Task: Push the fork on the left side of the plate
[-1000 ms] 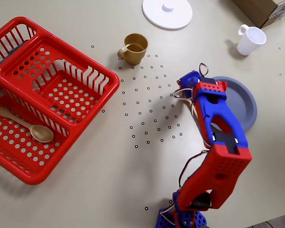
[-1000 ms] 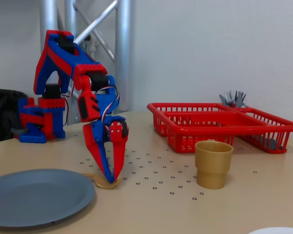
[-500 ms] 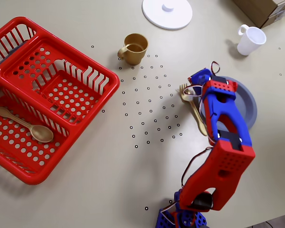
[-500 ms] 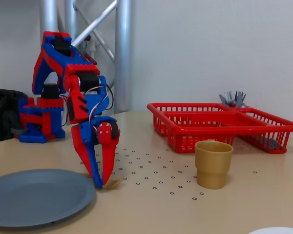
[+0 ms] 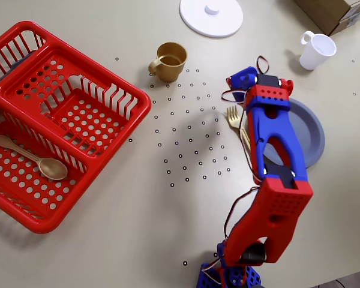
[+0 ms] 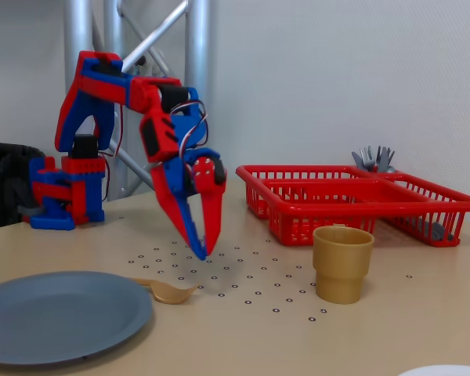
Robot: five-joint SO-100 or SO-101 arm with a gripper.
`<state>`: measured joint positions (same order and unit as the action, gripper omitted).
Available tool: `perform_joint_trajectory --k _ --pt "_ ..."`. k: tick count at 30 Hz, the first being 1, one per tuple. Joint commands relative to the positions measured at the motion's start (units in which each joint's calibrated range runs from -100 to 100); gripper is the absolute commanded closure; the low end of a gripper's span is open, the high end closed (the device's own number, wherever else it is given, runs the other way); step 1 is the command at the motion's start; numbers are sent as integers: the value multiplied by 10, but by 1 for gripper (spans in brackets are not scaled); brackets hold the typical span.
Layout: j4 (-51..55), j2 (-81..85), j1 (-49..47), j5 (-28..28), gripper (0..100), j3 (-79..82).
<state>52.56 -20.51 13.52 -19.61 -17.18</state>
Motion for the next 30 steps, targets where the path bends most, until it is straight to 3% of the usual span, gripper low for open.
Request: perform_joint_trajectory --k 1,15,30 --pt "4 65 -20 4 100 10" --pt "-3 157 -68 22 100 159" --pt "-135 487 -83 103 100 529"
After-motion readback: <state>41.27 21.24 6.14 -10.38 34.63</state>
